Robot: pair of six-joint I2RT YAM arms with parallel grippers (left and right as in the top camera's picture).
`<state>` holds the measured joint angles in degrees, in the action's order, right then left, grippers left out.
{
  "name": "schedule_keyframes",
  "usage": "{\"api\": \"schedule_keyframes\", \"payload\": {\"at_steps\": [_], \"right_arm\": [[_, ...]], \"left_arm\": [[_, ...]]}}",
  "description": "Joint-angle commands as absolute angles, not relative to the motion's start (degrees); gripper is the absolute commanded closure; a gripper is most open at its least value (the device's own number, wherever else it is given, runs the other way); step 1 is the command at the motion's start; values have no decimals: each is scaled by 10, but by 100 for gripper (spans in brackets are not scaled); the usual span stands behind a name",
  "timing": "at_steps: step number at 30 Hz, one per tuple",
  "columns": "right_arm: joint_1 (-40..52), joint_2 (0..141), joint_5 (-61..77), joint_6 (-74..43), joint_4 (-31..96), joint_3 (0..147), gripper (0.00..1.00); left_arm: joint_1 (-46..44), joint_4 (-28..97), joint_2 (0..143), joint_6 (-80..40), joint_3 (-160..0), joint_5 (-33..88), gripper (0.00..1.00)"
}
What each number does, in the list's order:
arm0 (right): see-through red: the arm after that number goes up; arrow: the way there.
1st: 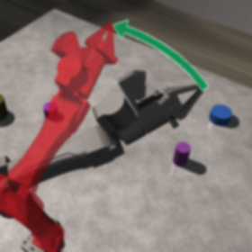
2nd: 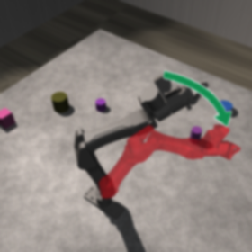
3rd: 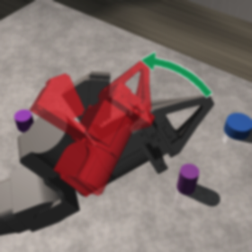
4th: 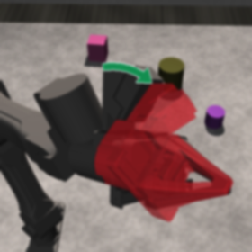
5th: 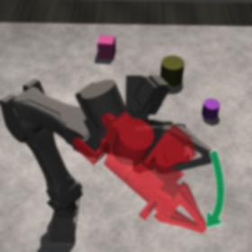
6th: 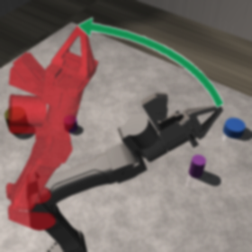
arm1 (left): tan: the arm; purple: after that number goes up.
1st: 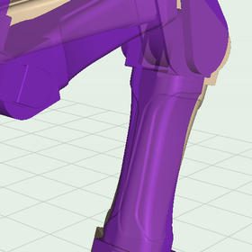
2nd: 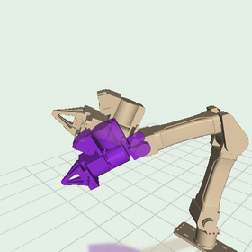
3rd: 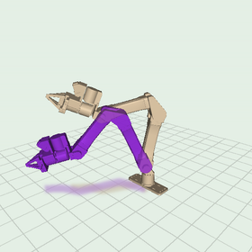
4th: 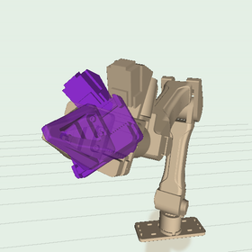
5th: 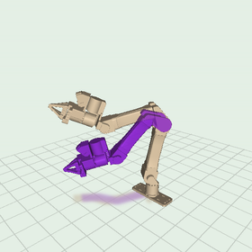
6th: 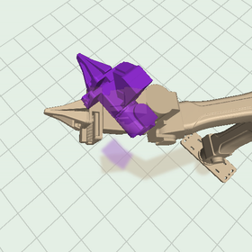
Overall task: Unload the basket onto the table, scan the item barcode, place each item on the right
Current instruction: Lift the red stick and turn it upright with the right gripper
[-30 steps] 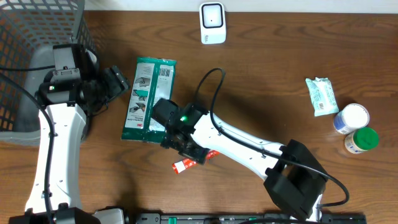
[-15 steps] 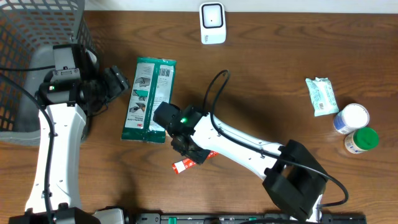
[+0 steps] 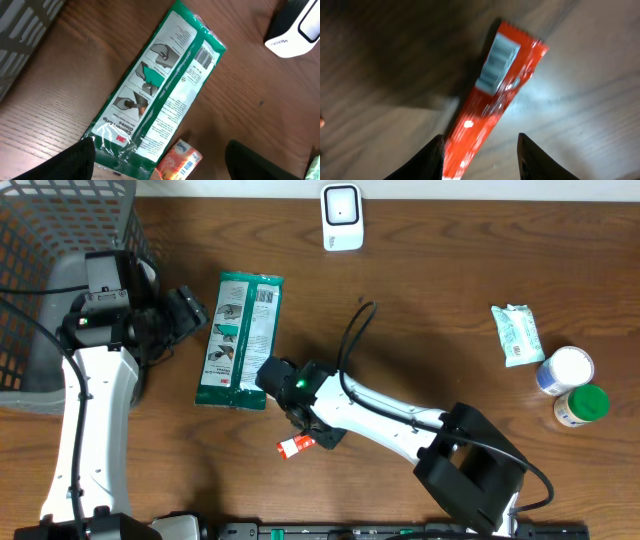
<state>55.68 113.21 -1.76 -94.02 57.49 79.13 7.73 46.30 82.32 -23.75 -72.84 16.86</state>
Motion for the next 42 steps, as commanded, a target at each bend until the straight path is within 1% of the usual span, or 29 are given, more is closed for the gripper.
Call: {"api": "schedule_keyframes", "payload": {"at_steps": [1, 3, 7, 11, 12, 13, 15, 17, 19, 21, 22, 23, 24, 25, 26, 27, 30, 31, 36, 37, 38, 39, 42], "right_arm": [[555, 1135, -61, -966, 561, 767, 57], [555, 1135, -62, -967, 543, 752, 55], [555, 1135, -63, -967, 510, 724, 56], [552, 1135, -129, -966, 505, 710, 75], [549, 1135, -163, -966, 509, 711, 82], [546, 1135, -193, -966, 513, 711, 87], [538, 1135, -248, -956, 523, 711, 88], [529, 1135, -308, -921, 524, 711, 85], [519, 1135, -360, -887, 518, 711, 77], [509, 1135, -403, -863, 508, 711, 72], [502, 1135, -428, -845, 499, 711, 72], [495, 1135, -446, -816, 488, 711, 75], [487, 1135, -463, -771, 474, 711, 76], [478, 1135, -470, -715, 455, 711, 76], [471, 1135, -468, -669, 439, 711, 73], [464, 1135, -452, -615, 421, 711, 66], [453, 1131, -390, -533, 415, 722, 61], [450, 1122, -346, -509, 434, 733, 57], [446, 1065, -239, -513, 491, 753, 56], [446, 1051, -206, -521, 493, 753, 55], [446, 1040, -174, -527, 495, 753, 50], [447, 1030, -137, -533, 497, 753, 47], [451, 1022, -84, -569, 506, 752, 45]], "left_arm": [[80, 465, 826, -232, -742, 173, 19], [80, 465, 826, -232, -742, 173, 19], [80, 465, 826, -232, -742, 173, 19], [80, 465, 826, -232, -742, 173, 19], [80, 465, 826, -232, -742, 173, 19], [80, 465, 826, -232, -742, 173, 19], [80, 465, 826, -232, -742, 173, 19], [80, 465, 826, -232, -742, 173, 19], [80, 465, 826, -232, -742, 173, 19], [80, 465, 826, -232, -742, 173, 19], [80, 465, 826, -232, -742, 173, 19], [80, 465, 826, -232, -742, 173, 19], [80, 465, 826, -232, -742, 173, 19], [80, 465, 826, -232, -742, 173, 19], [80, 465, 826, -232, -742, 173, 19], [80, 465, 826, -232, -742, 173, 19], [80, 465, 826, -232, -742, 173, 19], [80, 465, 826, -232, -742, 173, 19], [80, 465, 826, -232, -742, 173, 19], [80, 465, 826, -232, -742, 173, 19], [80, 465, 826, -232, -742, 173, 19], [80, 465, 826, -232, -742, 173, 19], [80, 465, 826, -232, -742, 173, 19]]}}
